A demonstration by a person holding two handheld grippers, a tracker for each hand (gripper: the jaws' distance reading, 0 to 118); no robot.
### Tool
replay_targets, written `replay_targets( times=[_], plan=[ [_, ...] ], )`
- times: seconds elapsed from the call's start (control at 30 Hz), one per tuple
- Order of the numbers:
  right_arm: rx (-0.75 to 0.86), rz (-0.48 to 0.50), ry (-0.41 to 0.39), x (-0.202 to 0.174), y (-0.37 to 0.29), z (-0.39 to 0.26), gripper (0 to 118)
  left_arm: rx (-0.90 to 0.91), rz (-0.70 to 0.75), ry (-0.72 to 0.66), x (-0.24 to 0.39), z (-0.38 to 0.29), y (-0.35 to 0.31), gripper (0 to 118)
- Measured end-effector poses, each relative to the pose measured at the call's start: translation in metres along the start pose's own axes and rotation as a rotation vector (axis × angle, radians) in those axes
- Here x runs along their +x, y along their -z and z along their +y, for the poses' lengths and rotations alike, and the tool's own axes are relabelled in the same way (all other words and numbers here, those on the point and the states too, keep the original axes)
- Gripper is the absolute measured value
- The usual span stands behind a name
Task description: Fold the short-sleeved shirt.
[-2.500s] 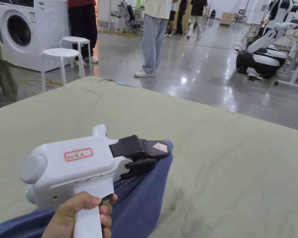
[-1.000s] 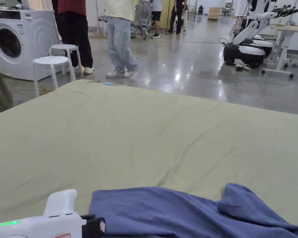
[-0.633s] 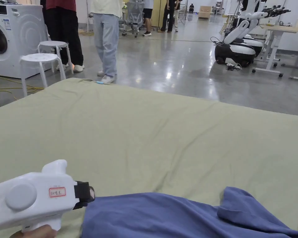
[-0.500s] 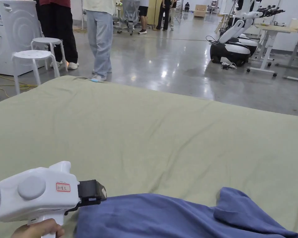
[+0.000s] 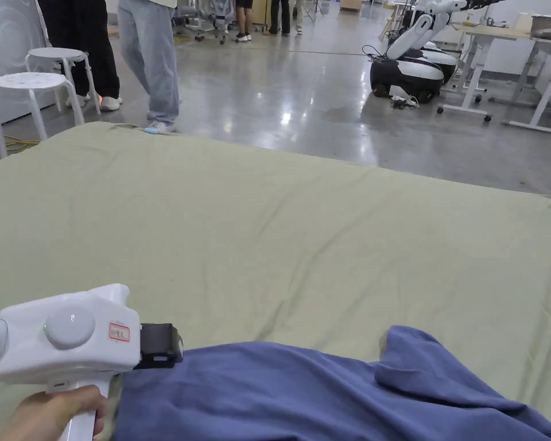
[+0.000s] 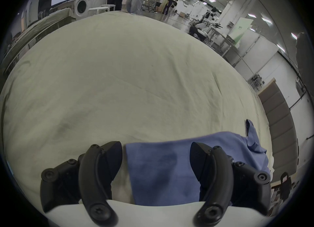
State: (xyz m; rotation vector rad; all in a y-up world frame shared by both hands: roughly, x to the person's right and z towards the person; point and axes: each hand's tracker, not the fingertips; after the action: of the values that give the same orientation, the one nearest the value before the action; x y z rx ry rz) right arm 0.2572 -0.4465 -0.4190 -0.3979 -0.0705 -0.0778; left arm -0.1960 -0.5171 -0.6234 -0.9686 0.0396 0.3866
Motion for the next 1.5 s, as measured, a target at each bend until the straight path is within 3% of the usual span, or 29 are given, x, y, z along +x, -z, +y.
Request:
replay_targets(
  times=[0.1, 0.27, 0.33, 0.4, 0.47, 0.6, 0.73, 0.9, 0.93, 1.03, 1.1, 1.37, 1.5],
  plan=[
    [-0.011, -0.008, 0.001, -0.002, 0.008, 0.004, 2, -0.111, 0.010, -0.018, -0.003, 0.004, 0.008, 95],
    [-0.038, -0.025, 0.047, 0.001, 0.020, 0.007, 2, -0.133, 0.053, 0.091, 0.014, 0.007, 0.007, 93],
    [-0.047, -0.026, 0.053, 0.003, 0.022, 0.006, 2, -0.118, 0.039, 0.096, 0.020, 0.002, 0.005, 59],
    [-0.053, -0.035, 0.052, 0.002, 0.022, 0.006, 2, -0.097, 0.114, 0.150, 0.025, -0.001, 0.006, 26],
    [-0.067, -0.043, 0.053, 0.004, 0.023, 0.005, 2, -0.110, 0.025, 0.136, 0.024, -0.003, 0.003, 8],
    [-0.084, -0.055, 0.075, 0.027, 0.030, -0.007, 2, -0.188, -0.179, -0.038, 0.011, 0.000, 0.000, 8],
    [-0.061, -0.072, 0.055, 0.039, 0.033, -0.002, 2, -0.178, -0.044, 0.090, 0.014, -0.009, 0.013, 8],
    [-0.013, -0.091, 0.029, 0.060, 0.043, 0.029, 2, -0.113, -0.020, 0.176, 0.023, -0.023, 0.017, 7],
    [-0.032, -0.056, 0.038, 0.065, 0.049, 0.037, 6, -0.107, 0.003, 0.199, 0.028, -0.025, 0.016, 7],
    [-0.155, 0.045, 0.057, 0.077, 0.077, 0.060, 58, -0.100, 0.061, 0.240, 0.040, -0.028, 0.018, 7],
    [-0.244, 0.070, 0.050, 0.083, 0.103, 0.068, 76, -0.103, 0.074, 0.257, 0.043, -0.028, 0.020, 7],
    [-0.594, 0.134, -0.034, 0.093, 0.217, 0.076, 78, -0.093, 0.046, 0.214, 0.037, -0.029, 0.019, 7],
    [-0.672, 0.137, -0.233, 0.086, 0.231, 0.059, 78, -0.089, 0.047, 0.225, 0.038, -0.030, 0.018, 7]
  ],
)
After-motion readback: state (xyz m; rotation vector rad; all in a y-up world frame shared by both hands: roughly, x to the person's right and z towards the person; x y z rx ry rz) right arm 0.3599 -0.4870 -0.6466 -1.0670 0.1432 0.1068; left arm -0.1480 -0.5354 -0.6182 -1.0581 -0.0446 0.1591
